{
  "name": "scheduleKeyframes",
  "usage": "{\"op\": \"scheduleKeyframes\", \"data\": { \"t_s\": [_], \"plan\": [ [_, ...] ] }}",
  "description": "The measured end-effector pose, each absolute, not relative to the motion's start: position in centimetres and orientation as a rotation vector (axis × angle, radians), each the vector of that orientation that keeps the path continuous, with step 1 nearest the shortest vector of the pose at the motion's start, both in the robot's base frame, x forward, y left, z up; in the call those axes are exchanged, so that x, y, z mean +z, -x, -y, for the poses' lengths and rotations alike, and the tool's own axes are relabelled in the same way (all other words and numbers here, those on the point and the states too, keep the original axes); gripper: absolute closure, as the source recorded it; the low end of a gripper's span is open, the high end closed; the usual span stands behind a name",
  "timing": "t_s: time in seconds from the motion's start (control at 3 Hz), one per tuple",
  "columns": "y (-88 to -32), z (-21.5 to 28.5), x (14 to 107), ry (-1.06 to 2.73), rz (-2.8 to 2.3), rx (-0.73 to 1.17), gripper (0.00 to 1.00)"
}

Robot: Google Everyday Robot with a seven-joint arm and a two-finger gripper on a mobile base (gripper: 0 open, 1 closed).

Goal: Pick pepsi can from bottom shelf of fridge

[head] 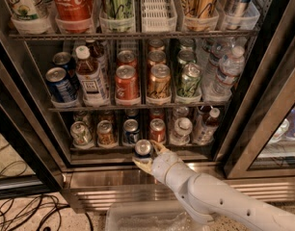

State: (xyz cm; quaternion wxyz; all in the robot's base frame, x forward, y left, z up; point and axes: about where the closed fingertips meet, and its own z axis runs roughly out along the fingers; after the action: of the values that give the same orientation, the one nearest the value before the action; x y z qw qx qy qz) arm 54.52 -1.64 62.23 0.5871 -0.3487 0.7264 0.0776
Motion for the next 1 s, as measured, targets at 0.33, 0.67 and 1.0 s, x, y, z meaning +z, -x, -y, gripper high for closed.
{"op": "scheduleKeyframes", "data": {
  "t_s": [0.33,0.67,1.0],
  "plan": [
    [-53.0,1.1,63.3,0.915,-1.667,0.237,1.0],
    [-52.5,0.4,63.4,0.938,-1.654,0.266,1.0],
    [-52.4,-0.3,63.3,0.972,-1.663,0.282,1.0]
  ]
}}
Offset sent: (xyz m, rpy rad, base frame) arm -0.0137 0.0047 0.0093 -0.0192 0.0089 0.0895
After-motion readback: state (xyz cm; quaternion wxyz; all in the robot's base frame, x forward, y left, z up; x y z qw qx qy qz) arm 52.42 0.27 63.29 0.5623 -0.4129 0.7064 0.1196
